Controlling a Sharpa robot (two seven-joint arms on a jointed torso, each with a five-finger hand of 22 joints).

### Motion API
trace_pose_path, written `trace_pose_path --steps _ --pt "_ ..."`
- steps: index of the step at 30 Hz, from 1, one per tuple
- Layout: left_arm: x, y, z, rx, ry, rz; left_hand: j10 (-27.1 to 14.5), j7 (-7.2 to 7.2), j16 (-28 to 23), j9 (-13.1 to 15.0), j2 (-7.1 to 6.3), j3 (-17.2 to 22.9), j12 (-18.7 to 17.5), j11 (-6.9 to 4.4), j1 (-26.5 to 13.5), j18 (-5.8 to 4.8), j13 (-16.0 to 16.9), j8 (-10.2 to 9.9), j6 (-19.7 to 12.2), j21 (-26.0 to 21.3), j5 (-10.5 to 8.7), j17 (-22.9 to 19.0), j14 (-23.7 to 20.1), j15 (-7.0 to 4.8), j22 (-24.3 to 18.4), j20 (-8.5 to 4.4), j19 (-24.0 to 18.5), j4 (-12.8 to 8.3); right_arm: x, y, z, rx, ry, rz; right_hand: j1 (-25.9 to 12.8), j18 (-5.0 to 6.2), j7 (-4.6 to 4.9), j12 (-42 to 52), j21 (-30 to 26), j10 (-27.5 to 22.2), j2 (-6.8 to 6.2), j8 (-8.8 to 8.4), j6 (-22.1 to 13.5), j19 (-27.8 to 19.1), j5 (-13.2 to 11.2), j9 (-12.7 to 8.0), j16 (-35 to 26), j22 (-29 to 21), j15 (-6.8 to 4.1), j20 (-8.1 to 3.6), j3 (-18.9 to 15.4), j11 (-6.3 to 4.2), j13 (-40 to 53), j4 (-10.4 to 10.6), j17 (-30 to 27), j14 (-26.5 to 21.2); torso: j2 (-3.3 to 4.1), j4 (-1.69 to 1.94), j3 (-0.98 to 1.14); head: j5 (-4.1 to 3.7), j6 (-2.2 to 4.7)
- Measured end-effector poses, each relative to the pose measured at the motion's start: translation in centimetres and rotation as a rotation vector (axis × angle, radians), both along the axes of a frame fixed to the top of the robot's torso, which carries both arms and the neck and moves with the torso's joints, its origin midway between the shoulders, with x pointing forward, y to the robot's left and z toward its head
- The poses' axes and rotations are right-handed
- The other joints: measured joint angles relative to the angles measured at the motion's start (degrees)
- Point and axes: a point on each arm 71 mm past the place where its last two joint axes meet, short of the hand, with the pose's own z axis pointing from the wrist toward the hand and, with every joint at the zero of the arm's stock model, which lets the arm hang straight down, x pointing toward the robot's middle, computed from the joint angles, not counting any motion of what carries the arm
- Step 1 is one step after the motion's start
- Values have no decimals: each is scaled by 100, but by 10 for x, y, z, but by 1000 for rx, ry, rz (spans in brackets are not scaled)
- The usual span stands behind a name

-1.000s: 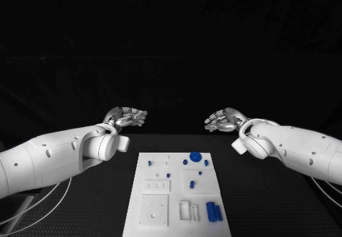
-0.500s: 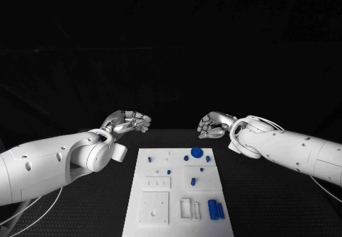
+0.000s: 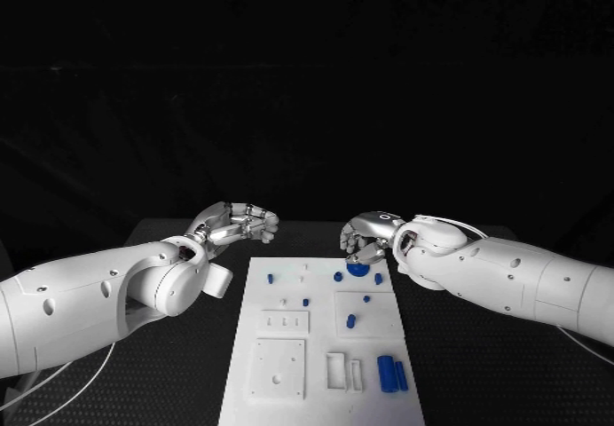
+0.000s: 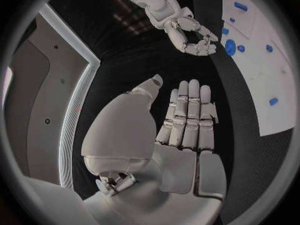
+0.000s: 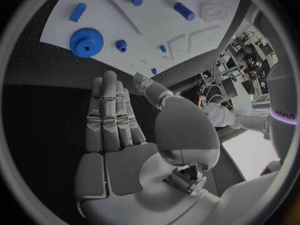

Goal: Assemble the parts on the task board

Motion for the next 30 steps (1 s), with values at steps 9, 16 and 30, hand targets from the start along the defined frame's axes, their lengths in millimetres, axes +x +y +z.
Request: trace_pose_path --steps 9,16,30 --pt "1 -2 -1 -1 5 -8 -21 0 -34 0 -2 0 -33 21 -43 -6 0 -39 0 0 0 14 0 0 4 0 0 0 0 5 -6 -50 -28 20 59 -1 0 -50 109 -95 -59 -73 -1 208 -89 -32 272 122 12 -84 0 31 -53 0 171 75 166 64 -45 -48 21" --pt "1 -1 -1 0 8 -8 -21 0 -46 1 -20 0 -61 21 -70 -11 -1 -39 0 0 0 20 0 0 4 0 0 0 0 3 -11 -68 -29 17 59 -39 0 -50 456 -135 -59 -107 -1 534 -89 -41 848 126 -12 -250 0 -10 -61 0 453 282 282 111 -77 -79 37" --pt "2 -1 -1 2 15 -7 -21 21 -67 1 -21 0 -107 21 -70 -37 -1 -69 21 -22 0 35 -1 0 3 0 0 0 -1 6 -17 -87 -26 23 37 -42 1 -50 1425 -178 -81 -138 -2 759 -89 -48 1989 125 -5 -478 -16 -9 -60 16 825 332 447 151 -133 -125 76"
